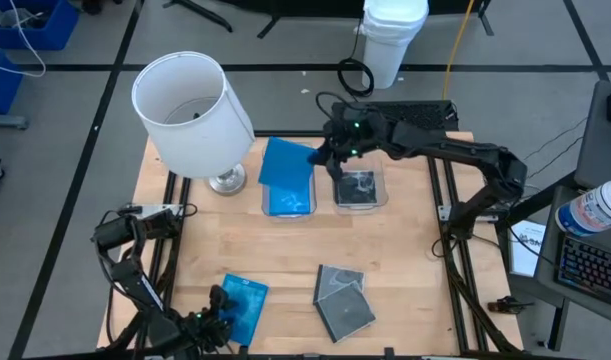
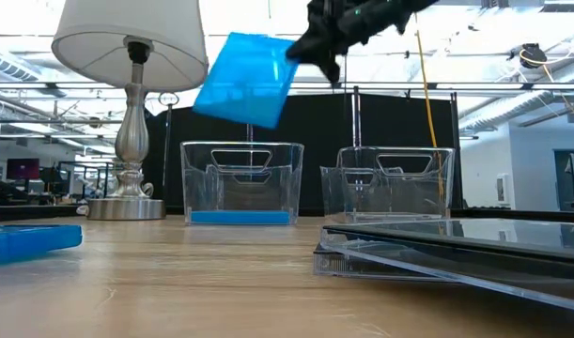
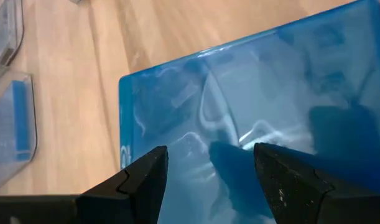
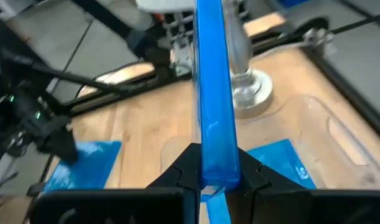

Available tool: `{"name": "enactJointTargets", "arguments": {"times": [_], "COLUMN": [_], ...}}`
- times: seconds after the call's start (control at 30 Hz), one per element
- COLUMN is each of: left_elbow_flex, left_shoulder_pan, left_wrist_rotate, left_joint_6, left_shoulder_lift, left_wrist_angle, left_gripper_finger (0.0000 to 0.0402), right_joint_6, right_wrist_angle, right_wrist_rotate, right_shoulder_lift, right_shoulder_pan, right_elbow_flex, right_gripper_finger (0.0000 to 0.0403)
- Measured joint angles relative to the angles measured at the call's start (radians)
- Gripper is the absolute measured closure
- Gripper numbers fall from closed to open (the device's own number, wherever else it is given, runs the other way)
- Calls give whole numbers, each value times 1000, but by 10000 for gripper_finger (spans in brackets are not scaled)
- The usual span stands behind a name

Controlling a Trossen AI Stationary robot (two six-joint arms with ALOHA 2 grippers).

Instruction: Pick & place jewel cases by type

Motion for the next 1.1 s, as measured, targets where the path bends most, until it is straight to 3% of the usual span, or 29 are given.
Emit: {"name": "enactJointTargets", "arguments": {"times": [0.43, 0.57, 0.8, 1.1], "left_elbow_flex": [0, 0, 0, 0], "left_shoulder_pan": [21, 21, 23, 22], "left_wrist_rotate": [3, 3, 3, 5], "left_joint_6": [-69, -66, -70, -114], "left_shoulder_lift": [0, 0, 0, 0], "left_wrist_angle": [-2, -2, -2, -2], "left_gripper_finger": [160, 160, 160, 160], "right_joint_6": [-103, -106, -75, -96], "right_wrist_angle": [-3, -7, -20, 2], "right_wrist_rotate": [-29, -33, -137, -136], "right_shoulder_lift": [163, 188, 212, 284], "right_shoulder_pan": [-46, -54, -75, -64], "right_elbow_flex": [0, 0, 1, 1], "right_gripper_finger": [369, 367, 368, 363]}}
